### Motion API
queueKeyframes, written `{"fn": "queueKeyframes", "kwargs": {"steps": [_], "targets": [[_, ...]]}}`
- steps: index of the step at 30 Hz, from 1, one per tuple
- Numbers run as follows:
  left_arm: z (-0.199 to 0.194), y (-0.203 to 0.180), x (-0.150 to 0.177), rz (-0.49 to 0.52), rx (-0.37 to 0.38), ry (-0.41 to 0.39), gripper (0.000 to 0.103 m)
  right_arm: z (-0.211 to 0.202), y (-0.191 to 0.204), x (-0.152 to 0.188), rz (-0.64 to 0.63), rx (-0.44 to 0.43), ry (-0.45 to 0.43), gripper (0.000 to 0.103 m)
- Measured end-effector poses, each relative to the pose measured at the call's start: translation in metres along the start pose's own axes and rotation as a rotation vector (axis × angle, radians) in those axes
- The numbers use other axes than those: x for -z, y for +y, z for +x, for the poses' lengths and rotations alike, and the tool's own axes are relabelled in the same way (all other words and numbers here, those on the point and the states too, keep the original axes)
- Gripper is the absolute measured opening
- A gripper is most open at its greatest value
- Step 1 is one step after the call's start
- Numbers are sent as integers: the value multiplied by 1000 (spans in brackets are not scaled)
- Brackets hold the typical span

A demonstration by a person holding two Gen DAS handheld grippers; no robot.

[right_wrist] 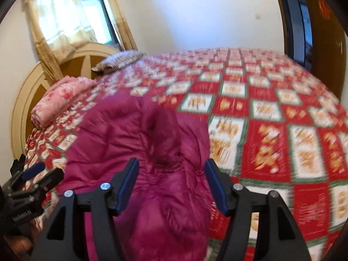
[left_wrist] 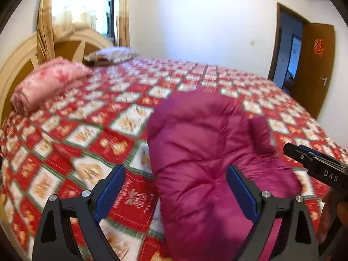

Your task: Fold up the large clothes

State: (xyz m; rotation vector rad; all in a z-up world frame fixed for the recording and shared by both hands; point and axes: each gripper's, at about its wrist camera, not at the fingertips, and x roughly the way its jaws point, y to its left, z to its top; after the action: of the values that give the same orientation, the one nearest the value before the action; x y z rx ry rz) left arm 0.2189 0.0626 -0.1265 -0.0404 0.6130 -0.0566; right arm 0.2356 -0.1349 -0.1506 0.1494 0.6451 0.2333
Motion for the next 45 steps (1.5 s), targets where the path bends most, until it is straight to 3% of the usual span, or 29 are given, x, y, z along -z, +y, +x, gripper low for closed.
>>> {"fn": "queueKeyframes", "kwargs": {"steps": [7, 11, 45], "targets": [[-107, -5, -17, 35, 13, -138, 94, -130, 21, 5, -93, 39, -190, 81], [-137, -6, -16, 9, 28, -198, 94, -162, 25, 14, -85, 28, -223, 83], [-138, -4, -8, -2, 18, -192, 94, -174, 30, 29, -74, 14, -226, 83]]}}
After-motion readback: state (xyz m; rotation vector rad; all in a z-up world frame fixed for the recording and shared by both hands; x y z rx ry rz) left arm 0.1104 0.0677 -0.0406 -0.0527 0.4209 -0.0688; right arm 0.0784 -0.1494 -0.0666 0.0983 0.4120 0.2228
